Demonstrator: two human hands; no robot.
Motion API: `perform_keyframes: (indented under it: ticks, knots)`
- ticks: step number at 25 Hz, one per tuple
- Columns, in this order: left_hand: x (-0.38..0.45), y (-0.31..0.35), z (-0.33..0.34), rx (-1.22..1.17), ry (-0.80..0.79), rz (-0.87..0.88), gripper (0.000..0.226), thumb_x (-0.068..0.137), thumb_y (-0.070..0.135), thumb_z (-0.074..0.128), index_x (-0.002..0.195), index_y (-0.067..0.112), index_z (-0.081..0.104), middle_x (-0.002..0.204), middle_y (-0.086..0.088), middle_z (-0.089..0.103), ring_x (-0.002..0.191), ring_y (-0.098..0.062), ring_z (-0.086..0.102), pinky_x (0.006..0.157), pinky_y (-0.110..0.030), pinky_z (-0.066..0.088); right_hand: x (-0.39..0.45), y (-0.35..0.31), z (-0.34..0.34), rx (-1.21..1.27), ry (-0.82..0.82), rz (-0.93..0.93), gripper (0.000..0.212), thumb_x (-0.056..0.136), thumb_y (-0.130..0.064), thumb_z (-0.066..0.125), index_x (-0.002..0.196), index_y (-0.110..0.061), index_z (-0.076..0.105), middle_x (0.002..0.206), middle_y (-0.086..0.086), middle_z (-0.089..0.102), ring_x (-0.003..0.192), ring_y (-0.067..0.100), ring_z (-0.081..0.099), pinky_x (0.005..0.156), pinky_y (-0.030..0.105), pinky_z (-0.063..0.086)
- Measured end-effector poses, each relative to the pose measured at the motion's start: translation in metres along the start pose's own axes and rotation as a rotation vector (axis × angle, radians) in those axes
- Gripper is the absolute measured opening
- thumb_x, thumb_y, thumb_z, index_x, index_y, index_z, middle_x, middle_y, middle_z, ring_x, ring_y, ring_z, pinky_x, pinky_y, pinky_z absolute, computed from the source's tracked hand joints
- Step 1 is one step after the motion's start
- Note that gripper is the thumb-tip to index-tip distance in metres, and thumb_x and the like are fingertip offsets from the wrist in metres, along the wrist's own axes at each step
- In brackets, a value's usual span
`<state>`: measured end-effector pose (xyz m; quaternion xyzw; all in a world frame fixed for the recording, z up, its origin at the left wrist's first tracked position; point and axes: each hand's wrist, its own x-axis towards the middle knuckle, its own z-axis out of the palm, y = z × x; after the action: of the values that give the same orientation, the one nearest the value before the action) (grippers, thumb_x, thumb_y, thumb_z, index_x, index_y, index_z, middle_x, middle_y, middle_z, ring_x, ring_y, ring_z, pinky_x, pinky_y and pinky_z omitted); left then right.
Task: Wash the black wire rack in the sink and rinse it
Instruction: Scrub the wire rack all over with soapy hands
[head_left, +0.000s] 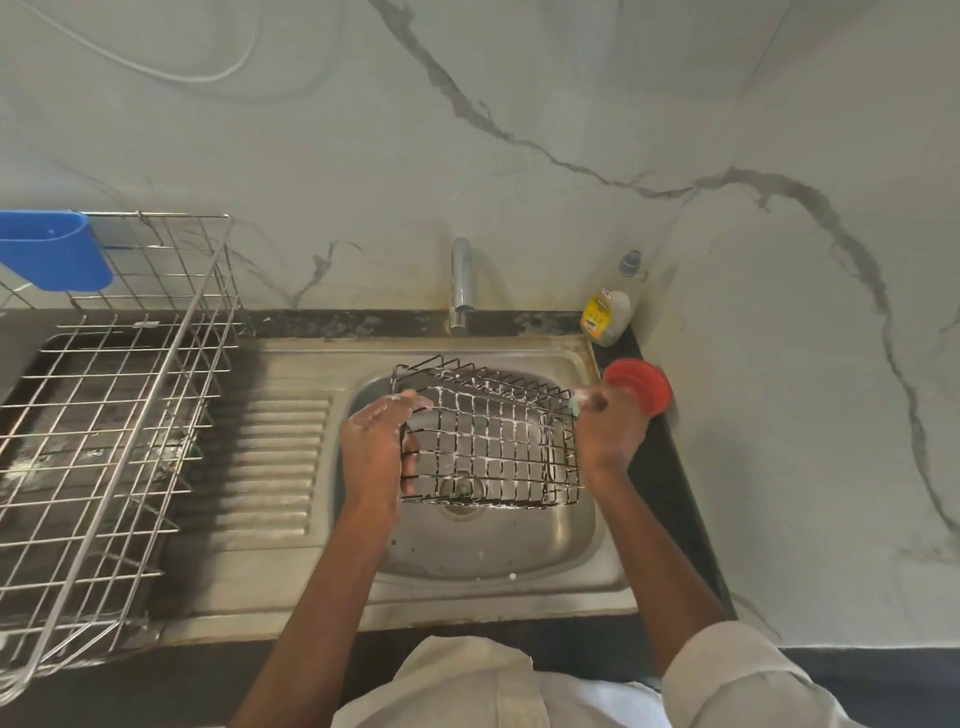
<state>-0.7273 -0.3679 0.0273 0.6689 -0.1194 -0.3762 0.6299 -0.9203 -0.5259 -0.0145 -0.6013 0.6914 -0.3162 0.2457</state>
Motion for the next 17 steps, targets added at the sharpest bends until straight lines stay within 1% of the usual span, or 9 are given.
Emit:
perform_keyframes:
  ticks: [2, 3, 5, 6, 9, 13, 14, 15, 17]
  knots:
    - [-0.009, 0.000, 0.006, 0.047, -0.009, 0.038, 0.016, 0.099, 0.033, 0.072, 0.093, 0.025, 0.083, 0.052, 0.001, 0.050, 0.041, -0.013, 0.036, 0.039, -0.022, 0.029, -0.008, -0.013, 0.000, 0.067, -0.019, 0.005, 0.030, 0.091, 0.008, 0.060, 0.098, -0.013, 0.080, 0.095, 0.006, 0.078, 0.083, 0.017, 0.071, 0.068, 0.026, 0.056]
    - [-0.014, 0.000, 0.011, 0.075, -0.016, 0.058, 0.016, 0.099, 0.033, 0.071, 0.091, 0.026, 0.084, 0.052, 0.001, 0.050, 0.041, -0.012, 0.036, 0.038, -0.022, 0.030, -0.019, -0.024, 0.003, 0.112, -0.038, -0.059, 0.028, 0.090, 0.009, 0.062, 0.096, -0.013, 0.080, 0.093, 0.005, 0.077, 0.082, 0.017, 0.072, 0.067, 0.028, 0.057]
    - [-0.019, -0.001, 0.021, 0.150, -0.015, 0.107, 0.019, 0.099, 0.032, 0.070, 0.088, 0.028, 0.084, 0.052, 0.002, 0.049, 0.042, -0.011, 0.036, 0.038, -0.020, 0.031, -0.045, -0.051, 0.006, 0.183, -0.091, -0.236, 0.028, 0.088, 0.012, 0.065, 0.093, -0.012, 0.080, 0.092, 0.002, 0.076, 0.082, 0.012, 0.069, 0.066, 0.010, 0.048]
    - [-0.021, -0.002, 0.025, 0.181, -0.004, 0.135, 0.020, 0.099, 0.030, 0.069, 0.087, 0.028, 0.084, 0.051, 0.003, 0.049, 0.043, -0.012, 0.037, 0.039, -0.019, 0.032, -0.055, -0.062, 0.006, 0.224, -0.113, -0.312, 0.029, 0.087, 0.014, 0.066, 0.092, -0.011, 0.081, 0.092, 0.001, 0.076, 0.082, 0.010, 0.068, 0.066, 0.006, 0.046]
    - [-0.024, -0.004, 0.030, 0.197, 0.051, 0.184, 0.020, 0.098, 0.023, 0.068, 0.085, 0.023, 0.084, 0.052, 0.010, 0.054, 0.043, -0.010, 0.040, 0.040, -0.019, 0.030, -0.064, -0.082, 0.002, 0.317, -0.131, -0.468, 0.031, 0.085, 0.017, 0.066, 0.092, -0.009, 0.081, 0.092, 0.002, 0.077, 0.081, 0.008, 0.069, 0.069, 0.001, 0.046]
    - [-0.027, -0.005, 0.032, 0.151, 0.079, 0.187, 0.018, 0.098, 0.025, 0.070, 0.087, 0.019, 0.083, 0.056, 0.003, 0.055, 0.042, -0.009, 0.040, 0.038, -0.019, 0.028, -0.061, -0.075, -0.003, 0.337, -0.127, -0.605, 0.029, 0.086, 0.015, 0.065, 0.097, -0.007, 0.081, 0.094, 0.004, 0.077, 0.082, 0.009, 0.066, 0.075, -0.002, 0.042]
    - [-0.029, -0.007, 0.031, 0.136, 0.078, 0.175, 0.018, 0.098, 0.026, 0.071, 0.088, 0.019, 0.083, 0.055, 0.003, 0.054, 0.041, -0.009, 0.039, 0.038, -0.019, 0.027, -0.055, -0.065, -0.004, 0.328, -0.122, -0.607, 0.028, 0.087, 0.013, 0.066, 0.098, -0.008, 0.081, 0.095, 0.004, 0.077, 0.083, 0.010, 0.067, 0.077, 0.000, 0.043]
    - [-0.029, -0.008, 0.028, 0.113, 0.073, 0.161, 0.017, 0.098, 0.027, 0.071, 0.088, 0.019, 0.083, 0.054, 0.003, 0.053, 0.040, -0.009, 0.038, 0.038, -0.019, 0.026, -0.045, -0.052, -0.005, 0.322, -0.109, -0.571, 0.026, 0.088, 0.011, 0.067, 0.098, -0.009, 0.081, 0.095, 0.003, 0.077, 0.084, 0.011, 0.068, 0.078, 0.004, 0.047]
    - [-0.032, -0.012, 0.021, 0.070, 0.054, 0.159, 0.017, 0.098, 0.029, 0.073, 0.087, 0.020, 0.083, 0.053, 0.000, 0.051, 0.039, -0.011, 0.035, 0.037, -0.020, 0.025, -0.023, -0.021, -0.006, 0.324, -0.093, -0.440, 0.027, 0.088, 0.011, 0.068, 0.097, -0.011, 0.081, 0.095, 0.002, 0.077, 0.085, 0.014, 0.071, 0.077, 0.020, 0.055]
